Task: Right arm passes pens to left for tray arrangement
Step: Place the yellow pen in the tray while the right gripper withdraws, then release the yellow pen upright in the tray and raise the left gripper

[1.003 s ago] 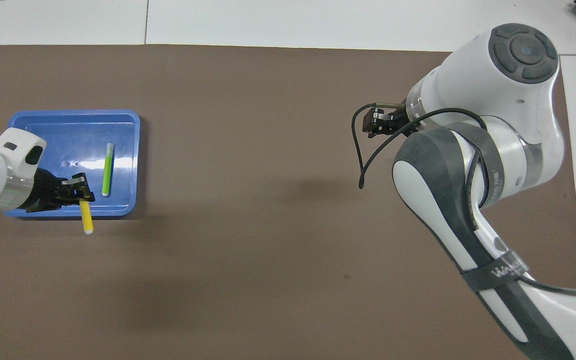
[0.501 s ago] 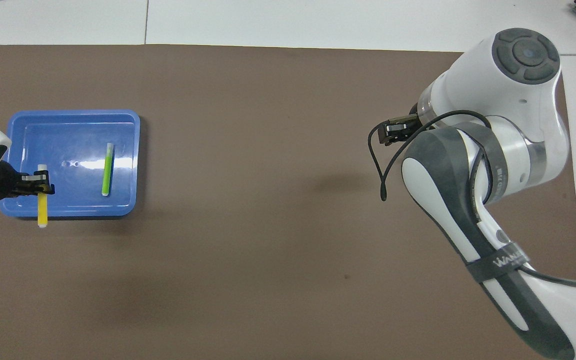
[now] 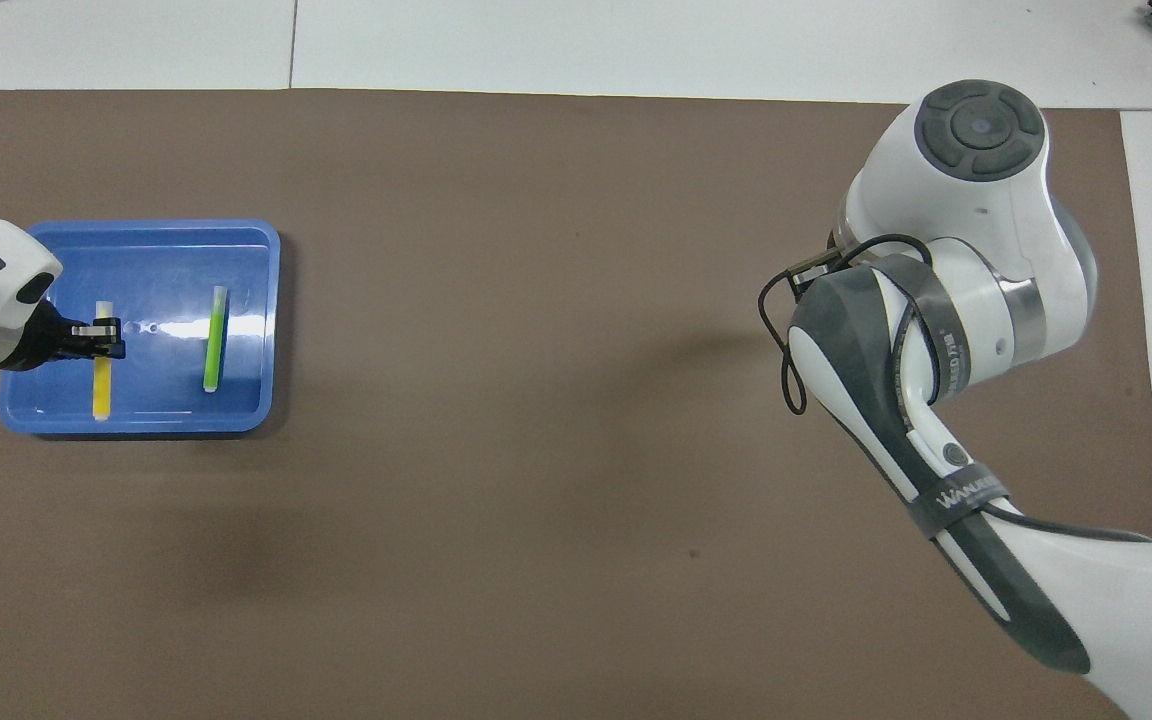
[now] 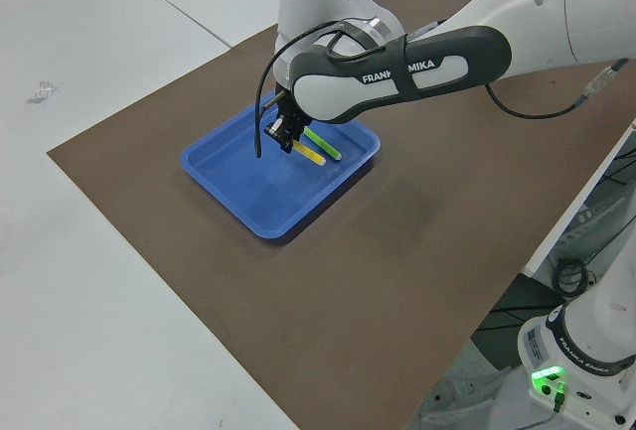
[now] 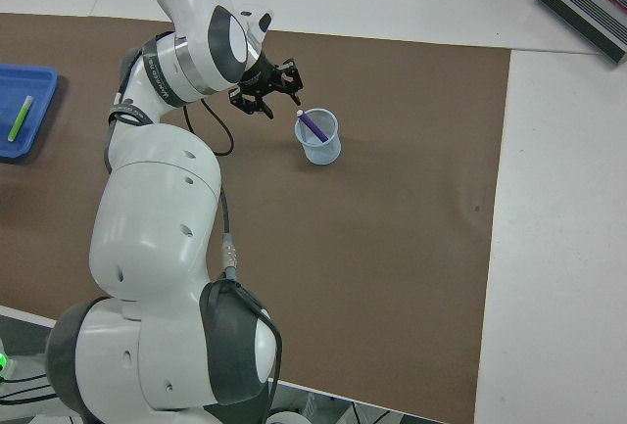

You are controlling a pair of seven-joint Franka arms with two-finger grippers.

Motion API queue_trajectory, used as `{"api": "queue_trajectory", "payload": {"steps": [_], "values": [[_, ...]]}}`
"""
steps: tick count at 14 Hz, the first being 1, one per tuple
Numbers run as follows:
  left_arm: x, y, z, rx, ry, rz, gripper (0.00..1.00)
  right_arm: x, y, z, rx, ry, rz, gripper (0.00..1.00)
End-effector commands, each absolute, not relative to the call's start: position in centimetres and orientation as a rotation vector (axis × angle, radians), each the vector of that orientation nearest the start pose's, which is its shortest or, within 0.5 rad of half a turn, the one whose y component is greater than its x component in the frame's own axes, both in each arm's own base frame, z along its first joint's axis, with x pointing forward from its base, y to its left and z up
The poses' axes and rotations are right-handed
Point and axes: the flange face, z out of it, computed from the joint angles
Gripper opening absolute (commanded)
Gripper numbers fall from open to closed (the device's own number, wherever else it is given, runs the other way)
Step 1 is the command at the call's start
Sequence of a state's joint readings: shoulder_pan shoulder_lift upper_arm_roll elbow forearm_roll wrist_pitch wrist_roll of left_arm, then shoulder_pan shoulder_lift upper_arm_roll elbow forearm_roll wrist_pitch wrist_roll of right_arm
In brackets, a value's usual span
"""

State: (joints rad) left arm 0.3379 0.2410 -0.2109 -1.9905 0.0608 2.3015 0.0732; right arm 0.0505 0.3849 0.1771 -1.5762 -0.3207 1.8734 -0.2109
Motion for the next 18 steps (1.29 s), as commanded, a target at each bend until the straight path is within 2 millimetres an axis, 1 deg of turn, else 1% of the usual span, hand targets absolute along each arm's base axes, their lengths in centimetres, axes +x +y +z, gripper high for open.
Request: {"api": "queue_trajectory", "payload": {"steps": [1, 3, 5, 8, 11, 13, 14, 15, 16, 17, 18], "values": [[61.0, 8.3, 33.0, -3.129, 0.005, -0.159, 0.0, 65.4, 10.7, 40.7, -3.249, -0.983, 0.166, 0.63], [60.9, 8.0, 32.3, -3.132, 0.005, -0.16, 0.0, 65.7, 10.8, 40.0, -3.247, -0.988, 0.183, 0.63], [60.8, 7.9, 31.9, -3.134, 0.0, -0.156, 0.0, 66.2, 10.8, 39.2, -3.242, -0.983, 0.194, 0.59], [61.1, 7.5, 31.2, -3.137, -0.003, -0.184, 0.0, 66.6, 10.7, 38.6, -3.24, -0.98, 0.202, 0.54], [60.8, 7.7, 30.6, -3.14, -0.007, -0.16, 0.0, 66.9, 10.6, 38.6, -3.242, -0.976, 0.194, 0.52], [60.5, 7.3, 30.0, -3.144, 0.002, -0.142, 0.0, 66.9, 10.5, 38.6, -3.243, -0.973, 0.195, 0.49], [60.5, 7.3, 30.0, -3.144, 0.002, -0.142, 0.0, 66.9, 10.4, 38.6, -3.244, -0.971, 0.196, 0.46], [60.5, 7.4, 30.1, -3.143, -0.001, -0.142, 0.04, 66.9, 10.4, 38.6, -3.244, -0.971, 0.196, 0.45], [60.4, 7.4, 30.0, -3.144, -0.001, -0.137, 0.17, 67.0, 10.1, 38.6, -3.247, -0.965, 0.194, 0.45], [60.4, 7.4, 30.0, -3.144, -0.001, -0.134, 0.41, 67.0, 9.7, 38.6, -3.25, -0.956, 0.198, 0.45], [60.4, 7.3, 30.0, -3.144, 0.006, -0.127, 0.99, 67.1, 9.3, 38.6, -3.254, -0.948, 0.2, 0.44]]}}
